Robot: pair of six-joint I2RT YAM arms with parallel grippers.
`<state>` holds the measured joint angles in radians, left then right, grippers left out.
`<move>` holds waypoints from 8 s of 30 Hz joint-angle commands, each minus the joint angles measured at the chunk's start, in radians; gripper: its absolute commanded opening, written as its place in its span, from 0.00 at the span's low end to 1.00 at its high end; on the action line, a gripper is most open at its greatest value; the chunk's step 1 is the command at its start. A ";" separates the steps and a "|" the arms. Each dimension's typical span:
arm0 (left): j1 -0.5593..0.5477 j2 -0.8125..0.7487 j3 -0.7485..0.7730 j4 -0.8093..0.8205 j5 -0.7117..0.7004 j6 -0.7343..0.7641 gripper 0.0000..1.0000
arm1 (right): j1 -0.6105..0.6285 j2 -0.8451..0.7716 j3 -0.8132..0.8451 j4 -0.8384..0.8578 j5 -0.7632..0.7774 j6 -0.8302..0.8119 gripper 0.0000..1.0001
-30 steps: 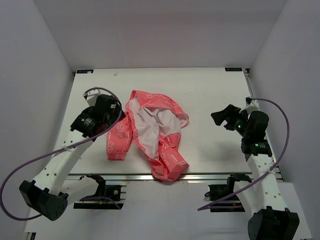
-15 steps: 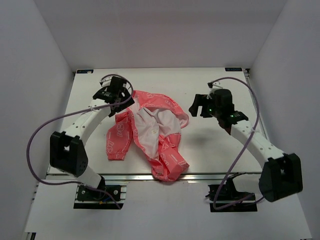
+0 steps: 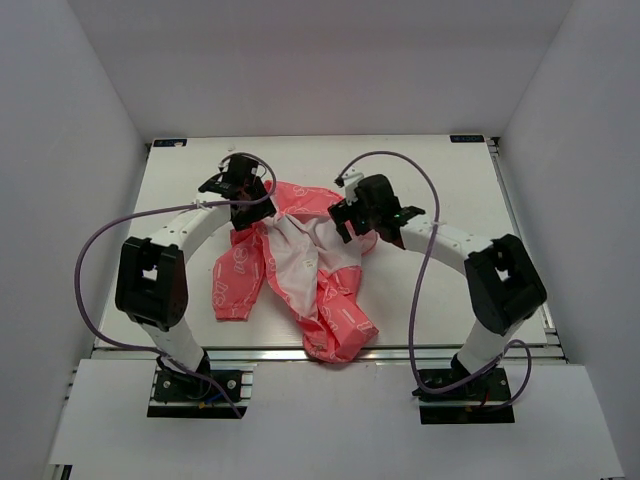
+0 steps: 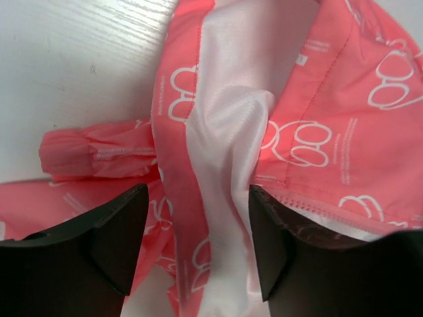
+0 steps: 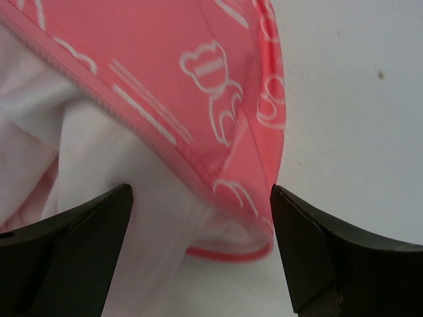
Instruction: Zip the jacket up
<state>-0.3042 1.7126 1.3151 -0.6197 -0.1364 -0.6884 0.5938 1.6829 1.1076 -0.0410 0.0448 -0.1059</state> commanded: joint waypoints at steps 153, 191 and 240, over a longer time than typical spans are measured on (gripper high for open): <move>-0.012 0.113 0.023 -0.031 -0.040 0.067 0.98 | 0.181 -0.014 0.000 -0.435 0.214 0.416 0.78; -0.010 0.122 -0.068 -0.005 -0.213 0.036 0.00 | 0.158 -0.071 0.011 -0.536 0.403 0.698 0.00; -0.331 -0.058 -0.291 0.031 0.100 -0.088 0.98 | -0.080 0.638 0.871 -0.366 -0.051 0.179 0.86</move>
<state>-0.6437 1.6337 0.9607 -0.5980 0.0582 -0.7650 0.5087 2.2940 1.9373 -0.3557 -0.0280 0.0940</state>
